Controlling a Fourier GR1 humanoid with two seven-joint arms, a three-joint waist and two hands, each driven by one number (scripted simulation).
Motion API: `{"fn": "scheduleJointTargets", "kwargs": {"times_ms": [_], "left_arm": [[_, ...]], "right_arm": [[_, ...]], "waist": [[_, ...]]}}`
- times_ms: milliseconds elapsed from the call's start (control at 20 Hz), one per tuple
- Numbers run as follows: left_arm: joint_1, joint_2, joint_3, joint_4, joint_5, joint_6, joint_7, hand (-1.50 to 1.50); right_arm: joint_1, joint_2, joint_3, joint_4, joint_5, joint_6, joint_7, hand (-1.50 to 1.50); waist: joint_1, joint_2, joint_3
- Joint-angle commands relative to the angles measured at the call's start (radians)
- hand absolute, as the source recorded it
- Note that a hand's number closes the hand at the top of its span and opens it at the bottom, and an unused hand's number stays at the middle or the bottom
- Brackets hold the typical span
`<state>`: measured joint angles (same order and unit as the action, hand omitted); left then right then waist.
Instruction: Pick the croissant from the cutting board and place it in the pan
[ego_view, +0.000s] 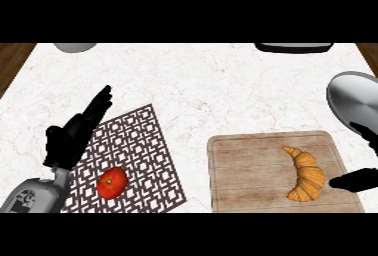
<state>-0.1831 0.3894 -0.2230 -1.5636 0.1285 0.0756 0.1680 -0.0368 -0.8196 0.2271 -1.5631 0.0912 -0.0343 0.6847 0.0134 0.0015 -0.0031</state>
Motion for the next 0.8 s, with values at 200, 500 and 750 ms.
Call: {"fn": "scheduleJointTargets", "kwargs": {"times_ms": [200, 500, 750], "left_arm": [[0.000, -0.029, -0.020, 0.028, -0.019, -0.009, -0.020, 0.00], [-0.030, -0.006, 0.033, -0.014, 0.010, -0.039, 0.039, 0.00], [-0.015, -0.054, 0.003, -0.001, -0.051, 0.010, 0.026, 0.00]], "right_arm": [[-0.217, -0.021, 0.096, 0.020, -0.226, 0.415, 0.366, -1.50], [-0.354, 0.074, 0.150, 0.083, -0.302, 0.465, 0.520, -1.50], [-0.422, 0.112, 0.230, 0.084, -0.268, 0.430, 0.615, -1.50]], "waist": [[0.027, 0.008, 0.000], [0.009, 0.002, 0.002], [0.002, 0.000, 0.002]]}}
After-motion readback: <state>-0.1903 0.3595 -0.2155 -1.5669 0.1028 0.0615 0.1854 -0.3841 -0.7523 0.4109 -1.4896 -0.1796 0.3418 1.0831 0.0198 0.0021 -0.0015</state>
